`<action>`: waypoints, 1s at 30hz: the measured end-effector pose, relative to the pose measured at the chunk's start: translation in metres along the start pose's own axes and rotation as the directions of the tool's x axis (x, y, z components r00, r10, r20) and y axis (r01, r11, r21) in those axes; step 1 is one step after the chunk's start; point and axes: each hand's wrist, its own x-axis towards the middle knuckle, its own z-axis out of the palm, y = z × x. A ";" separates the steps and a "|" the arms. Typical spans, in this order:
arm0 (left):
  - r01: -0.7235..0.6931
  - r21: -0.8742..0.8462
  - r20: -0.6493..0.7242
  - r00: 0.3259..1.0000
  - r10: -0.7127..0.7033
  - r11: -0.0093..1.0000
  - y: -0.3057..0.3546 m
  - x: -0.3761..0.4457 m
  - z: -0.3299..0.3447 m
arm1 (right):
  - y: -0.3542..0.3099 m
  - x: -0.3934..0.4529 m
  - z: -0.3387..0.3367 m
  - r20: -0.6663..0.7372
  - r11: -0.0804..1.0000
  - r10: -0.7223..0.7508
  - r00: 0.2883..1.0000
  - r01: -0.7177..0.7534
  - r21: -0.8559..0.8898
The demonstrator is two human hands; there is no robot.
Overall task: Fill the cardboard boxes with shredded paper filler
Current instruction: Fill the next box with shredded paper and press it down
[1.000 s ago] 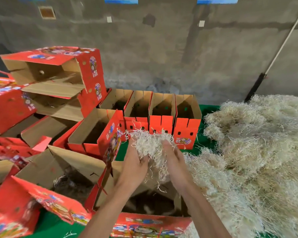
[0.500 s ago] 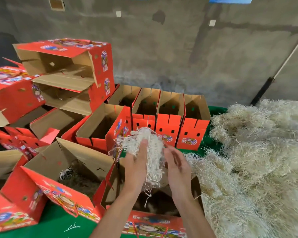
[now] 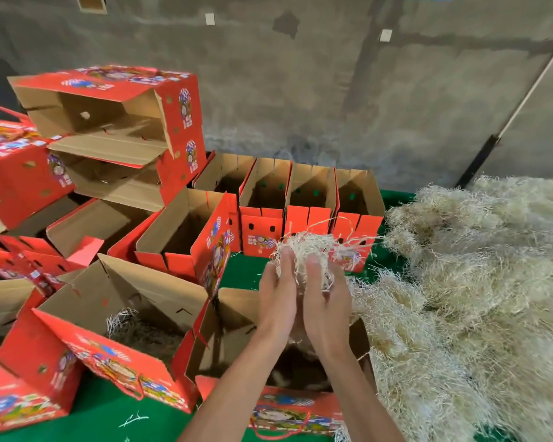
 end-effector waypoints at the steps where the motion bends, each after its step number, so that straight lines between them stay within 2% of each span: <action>1: -0.059 0.031 -0.038 0.997 0.060 0.998 0.000 -0.002 -0.001 | -0.001 -0.002 0.000 -0.005 0.994 0.008 1.000 -0.007 0.108; 3: -0.158 -0.003 -0.125 0.980 0.157 0.987 0.000 -0.005 -0.002 | 0.001 0.000 -0.001 -0.091 0.967 0.018 0.996 0.006 0.254; 6: -0.309 0.041 -0.142 0.940 0.311 0.950 -0.006 -0.013 0.003 | 0.002 0.003 0.006 -0.174 0.986 -0.021 0.985 0.049 0.159; 10: -0.387 0.117 -0.104 0.911 0.399 0.915 -0.006 -0.012 0.003 | 0.004 0.007 0.013 -0.185 0.989 -0.051 0.981 0.075 0.123; 13: -0.255 0.291 -0.054 0.958 0.282 0.922 -0.004 -0.004 -0.002 | 0.008 0.009 0.011 -0.083 0.996 -0.022 0.996 0.029 0.081; 16: -0.114 0.235 0.004 0.993 0.116 0.965 0.008 0.008 -0.013 | 0.001 0.015 -0.001 0.013 0.998 0.012 1.000 -0.013 0.065; 17: -0.026 0.193 -0.065 0.997 0.039 0.981 0.014 0.020 -0.023 | 0.003 0.023 -0.012 -0.022 0.994 0.063 0.998 -0.061 0.091; 18: 0.043 0.171 -0.213 0.977 -0.006 0.984 0.025 0.031 -0.038 | 0.007 0.034 -0.025 -0.087 0.984 0.130 0.988 -0.118 0.133; 20: 0.100 0.095 -0.429 0.902 -0.050 0.990 0.039 0.056 -0.064 | 0.010 0.052 -0.048 -0.202 0.959 0.238 0.950 -0.196 0.206; 21: 0.090 0.062 -0.419 0.906 -0.056 0.994 0.038 0.061 -0.066 | 0.011 0.054 -0.048 -0.201 0.958 0.240 0.950 -0.198 0.208; 24: 0.099 0.056 -0.182 0.979 -0.087 0.994 0.020 0.035 -0.025 | 0.001 0.041 -0.017 -0.068 0.971 0.174 0.982 -0.160 0.180; 25: 0.114 -0.005 -0.109 0.988 -0.114 0.993 0.015 0.027 -0.020 | 0.001 0.038 -0.012 -0.026 0.963 0.185 0.982 -0.176 0.202; 27: 0.128 -0.199 -0.189 0.968 -0.166 0.972 0.020 0.038 -0.041 | 0.004 0.048 -0.030 -0.118 0.941 0.276 0.954 -0.242 0.237; 28: 0.136 -0.152 -0.313 0.933 -0.178 0.979 0.018 0.056 -0.060 | 0.008 0.058 -0.047 -0.193 0.920 0.338 0.921 -0.280 0.273; 29: 0.167 -0.030 -0.391 0.905 -0.165 0.986 0.025 0.068 -0.071 | 0.012 0.066 -0.064 -0.242 0.897 0.385 0.891 -0.299 0.325; 30: 0.251 0.316 -0.422 0.901 -0.102 0.915 0.029 0.070 -0.080 | 0.014 0.071 -0.075 -0.265 0.879 0.420 0.868 -0.316 0.357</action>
